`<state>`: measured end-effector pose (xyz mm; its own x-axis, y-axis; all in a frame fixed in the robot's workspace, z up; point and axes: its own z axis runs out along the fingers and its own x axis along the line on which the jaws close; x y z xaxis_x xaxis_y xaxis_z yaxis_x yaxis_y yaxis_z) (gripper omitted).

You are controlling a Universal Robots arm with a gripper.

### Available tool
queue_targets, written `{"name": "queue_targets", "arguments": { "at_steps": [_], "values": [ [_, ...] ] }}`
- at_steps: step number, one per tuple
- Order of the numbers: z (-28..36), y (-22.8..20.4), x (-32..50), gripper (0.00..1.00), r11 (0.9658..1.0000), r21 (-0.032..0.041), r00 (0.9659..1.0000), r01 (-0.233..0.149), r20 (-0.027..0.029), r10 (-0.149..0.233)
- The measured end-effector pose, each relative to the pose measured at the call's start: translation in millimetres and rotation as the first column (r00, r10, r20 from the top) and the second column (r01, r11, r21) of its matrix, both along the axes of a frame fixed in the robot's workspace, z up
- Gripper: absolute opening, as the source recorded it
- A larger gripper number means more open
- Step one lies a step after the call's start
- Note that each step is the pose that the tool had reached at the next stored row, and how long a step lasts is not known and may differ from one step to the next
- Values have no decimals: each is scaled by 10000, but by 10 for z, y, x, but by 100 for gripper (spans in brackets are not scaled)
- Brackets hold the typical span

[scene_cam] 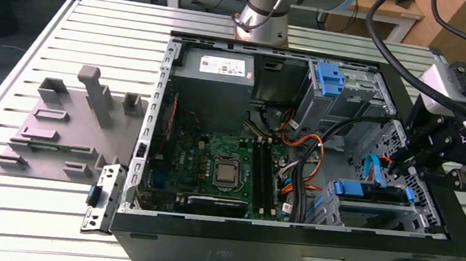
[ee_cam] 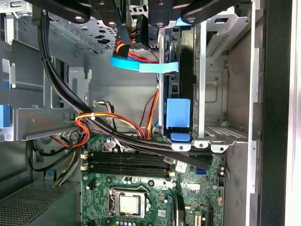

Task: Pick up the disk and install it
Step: 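Insert the second disk wire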

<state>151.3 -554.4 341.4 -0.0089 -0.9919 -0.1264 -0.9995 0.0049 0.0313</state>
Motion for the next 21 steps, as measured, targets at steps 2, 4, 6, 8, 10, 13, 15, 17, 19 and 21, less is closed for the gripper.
{"name": "queue_targets", "arguments": {
  "at_steps": [2, 4, 6, 8, 10, 13, 15, 17, 19, 21],
  "values": [
    [6, 0, 0, 28, 10000, -1, 10000, 0, 0, 0],
    [11, 1, -1, 28, 10000, -16, 10000, 1, 0, -1],
    [16, 1, 0, 28, 10000, -67, 10000, 0, 0, 0],
    [23, 0, -1, 28, 9999, -142, 10000, 1, 0, -1],
    [27, 0, -1, 28, 9998, -202, 10000, 2, 0, -2],
    [27, 0, -1, 28, 9998, -208, 10000, 1, 0, -1],
    [27, 4, -1, 28, 9998, -210, 10000, 1, 0, -1],
    [28, 26, 0, 28, 9997, -227, 10000, 1, -1, -1],
    [29, 67, -1, 28, 9996, -297, 10000, 1, 0, -1],
    [38, 81, -1, 28, 9994, -342, 10000, 1, 0, -1]
  ]
}}
